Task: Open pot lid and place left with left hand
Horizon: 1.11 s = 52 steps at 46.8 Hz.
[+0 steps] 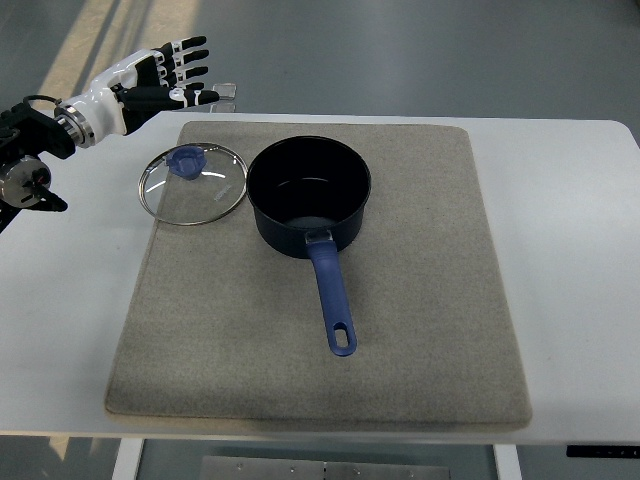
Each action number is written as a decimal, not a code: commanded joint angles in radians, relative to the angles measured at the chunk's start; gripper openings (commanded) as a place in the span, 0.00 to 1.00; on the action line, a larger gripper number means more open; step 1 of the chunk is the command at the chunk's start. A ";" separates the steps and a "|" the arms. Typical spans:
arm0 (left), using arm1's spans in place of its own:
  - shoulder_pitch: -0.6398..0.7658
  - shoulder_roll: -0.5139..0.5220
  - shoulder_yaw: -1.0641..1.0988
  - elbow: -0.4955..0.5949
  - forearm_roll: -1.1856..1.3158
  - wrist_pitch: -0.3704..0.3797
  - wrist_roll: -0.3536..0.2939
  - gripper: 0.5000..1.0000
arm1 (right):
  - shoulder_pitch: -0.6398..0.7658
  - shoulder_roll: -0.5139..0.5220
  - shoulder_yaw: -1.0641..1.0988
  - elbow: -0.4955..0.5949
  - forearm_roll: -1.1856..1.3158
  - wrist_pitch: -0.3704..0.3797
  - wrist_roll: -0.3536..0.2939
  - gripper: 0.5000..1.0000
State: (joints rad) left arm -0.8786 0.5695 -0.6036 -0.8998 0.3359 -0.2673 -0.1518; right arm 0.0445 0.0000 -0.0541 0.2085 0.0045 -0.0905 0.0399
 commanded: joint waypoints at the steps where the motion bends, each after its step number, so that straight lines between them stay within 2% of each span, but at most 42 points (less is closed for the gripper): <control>1: 0.030 -0.005 -0.047 0.005 -0.032 -0.004 0.000 0.98 | 0.000 0.000 0.000 0.000 0.000 0.000 0.000 0.83; 7: 0.096 -0.043 -0.142 0.009 -0.090 -0.035 0.006 0.98 | 0.000 0.000 0.000 0.000 0.000 0.000 0.000 0.83; 17: 0.122 -0.046 -0.171 0.103 -0.241 -0.262 0.017 0.98 | 0.000 0.000 -0.001 0.000 0.000 0.000 0.000 0.83; 22: 0.121 -0.046 -0.170 0.162 -0.323 -0.343 0.044 0.98 | 0.000 0.000 0.000 0.000 0.000 0.000 0.000 0.83; 30: 0.119 -0.043 -0.170 0.173 -0.455 -0.344 0.218 0.98 | 0.000 0.000 -0.001 0.000 0.000 0.000 0.000 0.83; 35: 0.109 -0.042 -0.170 0.173 -0.503 -0.344 0.290 0.98 | 0.000 0.000 0.000 0.000 0.000 0.000 0.000 0.83; 41: 0.105 -0.042 -0.171 0.174 -0.505 -0.344 0.317 0.98 | 0.000 0.000 0.000 0.000 0.000 0.000 0.000 0.83; 52: 0.105 -0.045 -0.174 0.174 -0.511 -0.344 0.319 0.98 | 0.000 0.000 0.000 0.000 0.000 0.000 0.000 0.83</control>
State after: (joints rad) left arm -0.7730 0.5304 -0.7766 -0.7257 -0.1725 -0.6111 0.1671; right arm 0.0445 0.0000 -0.0541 0.2086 0.0045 -0.0905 0.0398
